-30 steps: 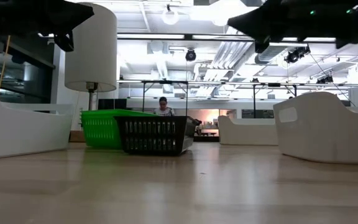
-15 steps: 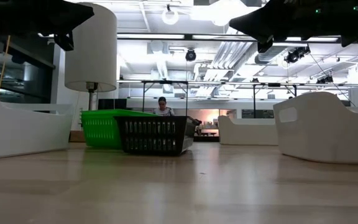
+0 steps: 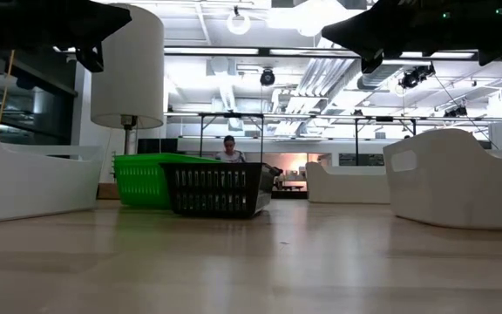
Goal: Stack baskets by color
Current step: Stack the top white bin on the bottom right white bin
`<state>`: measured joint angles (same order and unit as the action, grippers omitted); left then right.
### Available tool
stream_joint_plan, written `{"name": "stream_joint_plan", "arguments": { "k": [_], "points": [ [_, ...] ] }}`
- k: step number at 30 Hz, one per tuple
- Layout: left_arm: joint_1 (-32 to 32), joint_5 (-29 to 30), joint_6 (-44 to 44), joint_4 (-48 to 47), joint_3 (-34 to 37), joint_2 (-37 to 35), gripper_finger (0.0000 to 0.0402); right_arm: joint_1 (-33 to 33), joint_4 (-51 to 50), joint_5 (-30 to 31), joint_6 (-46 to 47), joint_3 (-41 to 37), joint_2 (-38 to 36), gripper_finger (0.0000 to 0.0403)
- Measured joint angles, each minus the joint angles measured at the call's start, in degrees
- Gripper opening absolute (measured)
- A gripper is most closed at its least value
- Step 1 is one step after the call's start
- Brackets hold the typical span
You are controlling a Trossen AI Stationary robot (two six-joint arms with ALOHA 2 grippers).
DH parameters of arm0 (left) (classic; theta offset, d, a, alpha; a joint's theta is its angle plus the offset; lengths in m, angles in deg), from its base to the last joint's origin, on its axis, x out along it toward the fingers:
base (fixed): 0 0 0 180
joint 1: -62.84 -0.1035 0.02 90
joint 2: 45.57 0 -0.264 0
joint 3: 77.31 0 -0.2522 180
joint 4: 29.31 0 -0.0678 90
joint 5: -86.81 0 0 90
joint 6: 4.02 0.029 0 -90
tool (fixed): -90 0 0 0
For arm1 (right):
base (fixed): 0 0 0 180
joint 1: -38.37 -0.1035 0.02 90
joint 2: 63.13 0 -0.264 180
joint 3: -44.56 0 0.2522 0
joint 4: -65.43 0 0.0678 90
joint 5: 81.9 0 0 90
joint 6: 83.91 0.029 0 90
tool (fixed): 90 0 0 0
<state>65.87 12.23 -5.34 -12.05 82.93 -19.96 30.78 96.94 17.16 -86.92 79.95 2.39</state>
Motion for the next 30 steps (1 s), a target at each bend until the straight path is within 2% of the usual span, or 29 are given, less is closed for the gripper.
{"name": "stream_joint_plan", "arguments": {
  "k": [9, 16, 24, 30],
  "points": [
    [0.04, -2.30, -0.08, 0.04, 0.00, 0.90, 0.0001, 0.09, 0.00, 0.02, 0.00, 0.02, 0.00, 0.0000],
    [0.02, -1.34, -0.45, 0.08, 0.00, 3.58, 0.0009, 0.61, 0.02, 0.13, 0.00, 0.04, 0.02, 0.0000],
    [0.04, 4.24, -1.48, 0.28, 0.00, 6.17, 0.0090, 0.59, 0.04, 0.11, -0.54, 0.04, 0.02, 0.0000],
    [0.04, 4.72, -3.35, 0.61, 0.00, 6.64, 0.0152, 0.59, 0.04, 0.11, -0.48, 0.04, 0.02, 0.0000]
  ]
}}
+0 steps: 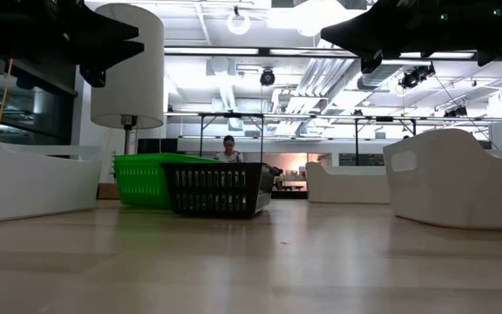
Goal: Stack baskets by color
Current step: Stack the top white bin on the bottom right white bin
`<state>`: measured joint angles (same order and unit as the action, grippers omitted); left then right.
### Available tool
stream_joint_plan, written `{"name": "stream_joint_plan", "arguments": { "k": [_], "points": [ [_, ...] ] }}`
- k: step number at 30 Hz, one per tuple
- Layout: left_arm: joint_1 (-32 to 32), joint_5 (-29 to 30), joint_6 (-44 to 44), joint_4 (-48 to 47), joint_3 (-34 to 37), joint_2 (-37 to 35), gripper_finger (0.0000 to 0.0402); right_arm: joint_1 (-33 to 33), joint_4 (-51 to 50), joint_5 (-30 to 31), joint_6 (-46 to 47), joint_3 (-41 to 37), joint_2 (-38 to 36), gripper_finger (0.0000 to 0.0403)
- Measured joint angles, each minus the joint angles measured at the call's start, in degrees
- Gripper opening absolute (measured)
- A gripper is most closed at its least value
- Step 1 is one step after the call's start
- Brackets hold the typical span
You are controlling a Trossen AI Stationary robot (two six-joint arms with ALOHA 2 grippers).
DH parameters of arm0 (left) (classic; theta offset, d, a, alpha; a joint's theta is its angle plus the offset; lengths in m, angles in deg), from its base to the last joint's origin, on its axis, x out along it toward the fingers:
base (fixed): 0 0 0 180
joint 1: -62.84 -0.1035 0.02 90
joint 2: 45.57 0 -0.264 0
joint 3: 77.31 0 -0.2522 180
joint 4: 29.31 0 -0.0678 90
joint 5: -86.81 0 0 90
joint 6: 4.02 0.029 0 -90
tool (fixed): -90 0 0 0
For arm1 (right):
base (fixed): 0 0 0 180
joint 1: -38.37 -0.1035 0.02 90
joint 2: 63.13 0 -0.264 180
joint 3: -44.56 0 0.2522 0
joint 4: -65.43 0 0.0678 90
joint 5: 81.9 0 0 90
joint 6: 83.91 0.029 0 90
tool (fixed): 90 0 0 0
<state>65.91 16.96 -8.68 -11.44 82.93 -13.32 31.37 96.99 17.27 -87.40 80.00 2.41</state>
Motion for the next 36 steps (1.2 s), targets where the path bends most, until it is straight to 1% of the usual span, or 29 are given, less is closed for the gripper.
{"name": "stream_joint_plan", "arguments": {
  "k": [5, 13, 15, 17, 19, 21, 23, 25, 27, 30, 31, 32, 33, 35, 36],
  "points": [
    [0.00, -0.85, -1.68, -0.03, 0.00, 0.00, 0.0180, 0.00, 0.00, -0.02, -0.22, 0.00, 0.00, 0.0000],
    [0.00, -1.48, -1.18, -0.04, 0.00, 0.00, 0.0184, 0.00, 0.00, 0.28, 0.06, 0.00, 0.02, 0.0000],
    [0.00, -1.45, -0.42, -0.04, 0.00, 0.00, 0.0184, 0.00, 0.44, 2.32, 0.27, 0.01, 0.02, 0.0000],
    [-0.02, -1.03, 0.22, -0.07, 0.00, 0.00, 0.0184, 0.00, 0.76, 8.09, -0.35, 0.74, 0.03, 0.0000],
    [-0.02, 0.02, 0.35, -0.08, 0.00, 0.00, 0.0184, 0.36, -1.21, 14.38, -1.47, 3.11, 0.02, 0.0002],
    [-0.04, 0.23, 0.49, -0.10, 0.00, -0.07, 0.0184, 1.68, -8.48, 16.87, -2.16, 6.87, 0.02, 0.0011],
    [-0.04, 0.23, 1.96, -0.13, 0.00, -0.45, 0.0183, 3.86, -20.81, 16.64, -0.88, 12.05, 0.07, 0.0027],
    [-0.02, 1.47, 3.48, -0.16, 0.00, -1.04, 0.0170, 6.17, -32.28, 15.38, 0.99, 17.72, 0.49, 0.0049],
    [0.00, 3.66, 4.90, -0.60, 0.00, -1.95, 0.0136, 7.59, -40.23, 14.33, 1.58, 21.40, 0.99, 0.0071],
    [-0.03, 5.77, 5.67, -3.24, 0.00, -3.78, 0.0046, 8.40, -46.32, 15.82, 1.58, 24.56, 1.08, 0.0098],
    [0.00, 6.02, 5.72, -4.33, 0.00, -4.36, 0.0024, 8.99, -49.44, 16.89, 2.30, 25.48, 0.62, 0.0106],
    [-0.02, 6.09, 5.48, -5.21, 0.00, -4.97, 0.0014, 10.09, -53.53, 17.72, 3.83, 26.69, 0.44, 0.0114],
    [0.00, 6.08, 5.31, -6.15, 0.00, -5.60, 0.0014, 11.68, -58.55, 17.53, 5.79, 28.12, 0.48, 0.0122],
    [0.00, 5.92, 4.90, -6.95, 0.02, -6.44, 0.0011, 16.18, -69.90, 14.48, 9.42, 30.93, 1.11, 0.0137],
    [-0.02, 5.82, 4.88, -7.11, 0.01, -6.71, 0.0006, 18.64, -73.87, 12.07, 10.73, 32.32, 1.96, 0.0144]
  ]
}}
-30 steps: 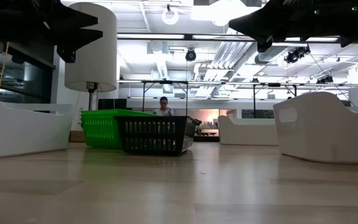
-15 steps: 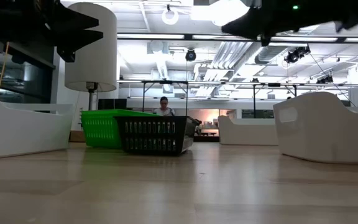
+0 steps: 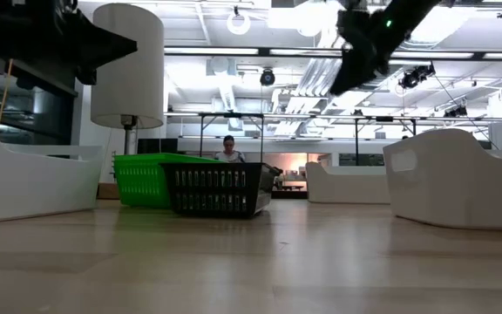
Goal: Stack baskets by color
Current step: Stack the top white bin on the bottom right white bin
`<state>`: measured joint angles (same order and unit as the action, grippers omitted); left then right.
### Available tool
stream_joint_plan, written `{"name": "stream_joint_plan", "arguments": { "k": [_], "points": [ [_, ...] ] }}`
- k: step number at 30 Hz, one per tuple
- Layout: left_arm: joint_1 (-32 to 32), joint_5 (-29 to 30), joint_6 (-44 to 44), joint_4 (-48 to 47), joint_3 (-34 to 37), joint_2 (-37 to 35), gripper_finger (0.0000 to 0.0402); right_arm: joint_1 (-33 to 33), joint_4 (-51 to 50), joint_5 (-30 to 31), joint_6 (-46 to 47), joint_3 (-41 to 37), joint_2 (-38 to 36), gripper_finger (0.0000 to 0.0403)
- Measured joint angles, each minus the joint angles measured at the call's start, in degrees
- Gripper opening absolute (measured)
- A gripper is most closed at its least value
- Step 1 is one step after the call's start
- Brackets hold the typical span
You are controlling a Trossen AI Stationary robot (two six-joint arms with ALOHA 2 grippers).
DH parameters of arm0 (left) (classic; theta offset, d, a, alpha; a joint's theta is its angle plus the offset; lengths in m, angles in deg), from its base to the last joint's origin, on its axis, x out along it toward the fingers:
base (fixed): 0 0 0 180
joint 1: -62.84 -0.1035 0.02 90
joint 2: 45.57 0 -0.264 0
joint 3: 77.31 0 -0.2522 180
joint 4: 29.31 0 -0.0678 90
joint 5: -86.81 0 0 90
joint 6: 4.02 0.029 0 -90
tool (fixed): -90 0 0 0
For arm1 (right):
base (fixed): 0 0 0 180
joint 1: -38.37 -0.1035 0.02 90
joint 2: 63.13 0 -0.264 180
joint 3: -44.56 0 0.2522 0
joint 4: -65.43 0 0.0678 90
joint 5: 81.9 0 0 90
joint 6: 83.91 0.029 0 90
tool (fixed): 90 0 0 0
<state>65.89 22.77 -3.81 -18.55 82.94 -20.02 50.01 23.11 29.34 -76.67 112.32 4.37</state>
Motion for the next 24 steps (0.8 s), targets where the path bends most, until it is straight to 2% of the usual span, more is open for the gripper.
{"name": "stream_joint_plan", "arguments": {
  "k": [5, 8, 12, 15, 24],
  "points": [
    [0.02, -0.18, -0.03, -0.31, -0.01, -0.96, 0.0001, 12.88, -9.19, -15.49, -0.88, 6.10, 6.08, 0.0169],
    [0.02, -0.08, -1.44, -0.31, -0.01, -1.03, 0.0001, 17.83, -13.46, -20.29, -4.33, 7.54, 11.28, 0.0172],
    [0.02, 0.50, -3.00, -0.80, 0.00, -1.03, 0.0000, 20.92, -15.00, -25.41, -8.90, 8.20, 16.73, 0.0172],
    [0.02, 0.67, -3.02, -0.82, 0.00, -1.03, 0.0000, 21.36, -15.18, -26.22, -10.32, 8.20, 19.43, 0.0172],
    [0.02, 1.14, -2.58, -1.24, -0.01, -1.03, 0.0000, 21.36, -13.40, -20.99, -11.77, 8.22, 26.68, 0.0172]
  ]
}}
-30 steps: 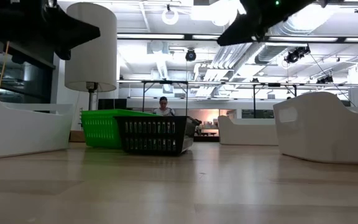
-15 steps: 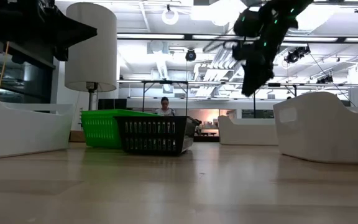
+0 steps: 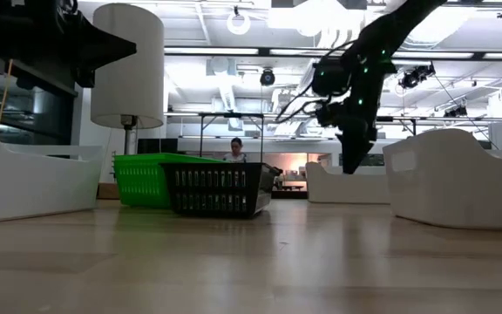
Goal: Stack baskets by color
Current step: Stack the top white bin on the bottom right white bin
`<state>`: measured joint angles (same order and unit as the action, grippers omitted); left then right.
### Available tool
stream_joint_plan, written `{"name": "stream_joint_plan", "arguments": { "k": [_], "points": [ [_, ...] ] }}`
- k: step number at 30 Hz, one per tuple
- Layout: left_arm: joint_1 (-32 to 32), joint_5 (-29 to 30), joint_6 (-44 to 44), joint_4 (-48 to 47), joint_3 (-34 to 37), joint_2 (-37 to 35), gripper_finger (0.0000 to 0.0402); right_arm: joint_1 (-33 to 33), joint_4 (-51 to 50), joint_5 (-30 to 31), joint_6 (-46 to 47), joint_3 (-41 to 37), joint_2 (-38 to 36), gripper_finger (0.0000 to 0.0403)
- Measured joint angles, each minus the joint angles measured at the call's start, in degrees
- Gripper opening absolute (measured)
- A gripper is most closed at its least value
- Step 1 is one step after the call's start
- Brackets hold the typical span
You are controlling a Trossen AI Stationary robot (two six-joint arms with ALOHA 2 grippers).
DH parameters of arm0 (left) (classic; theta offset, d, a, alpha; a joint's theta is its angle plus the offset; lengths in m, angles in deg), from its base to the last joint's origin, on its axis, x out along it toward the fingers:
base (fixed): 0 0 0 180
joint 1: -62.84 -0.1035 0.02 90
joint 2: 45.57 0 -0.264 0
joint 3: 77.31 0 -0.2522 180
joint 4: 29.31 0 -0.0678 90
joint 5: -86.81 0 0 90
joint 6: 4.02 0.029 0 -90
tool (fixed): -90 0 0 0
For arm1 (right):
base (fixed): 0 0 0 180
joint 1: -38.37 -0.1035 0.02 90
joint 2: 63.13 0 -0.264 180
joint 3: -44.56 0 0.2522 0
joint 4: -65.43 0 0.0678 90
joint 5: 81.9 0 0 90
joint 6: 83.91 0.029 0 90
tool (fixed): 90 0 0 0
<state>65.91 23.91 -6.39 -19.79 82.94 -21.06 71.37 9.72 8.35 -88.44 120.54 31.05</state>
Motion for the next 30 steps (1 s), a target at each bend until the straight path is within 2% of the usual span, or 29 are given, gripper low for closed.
{"name": "stream_joint_plan", "arguments": {
  "k": [5, 13, 16, 21, 24, 30],
  "points": [
    [0.00, 0.14, 0.00, 0.00, 0.00, 0.00, 0.0000, -0.02, 1.30, 6.18, -1.83, -0.02, 3.83, 0.0172],
    [0.00, 0.14, 0.02, 0.00, 0.00, 0.00, 0.0000, -0.03, 2.79, 5.41, -3.39, -0.02, 5.91, 0.0169],
    [0.00, 0.14, 0.01, 0.00, 0.01, 0.00, 0.0000, -0.02, 2.47, 5.54, -3.05, -0.02, 5.84, 0.0140],
    [0.00, 0.14, 0.02, 0.00, 0.00, 0.00, 0.0000, -0.03, 0.78, 5.03, -3.02, -0.02, 5.67, 0.0022],
    [0.00, 0.14, 0.02, 0.00, 0.00, 0.00, 0.0000, -0.60, 0.79, 4.81, -2.20, -0.02, 5.67, 0.0017],
    [0.00, 0.14, 0.05, 0.00, 0.00, 0.00, 0.0000, -2.92, 1.04, 9.18, -3.46, -0.04, 5.02, 0.0003]
  ]
}}
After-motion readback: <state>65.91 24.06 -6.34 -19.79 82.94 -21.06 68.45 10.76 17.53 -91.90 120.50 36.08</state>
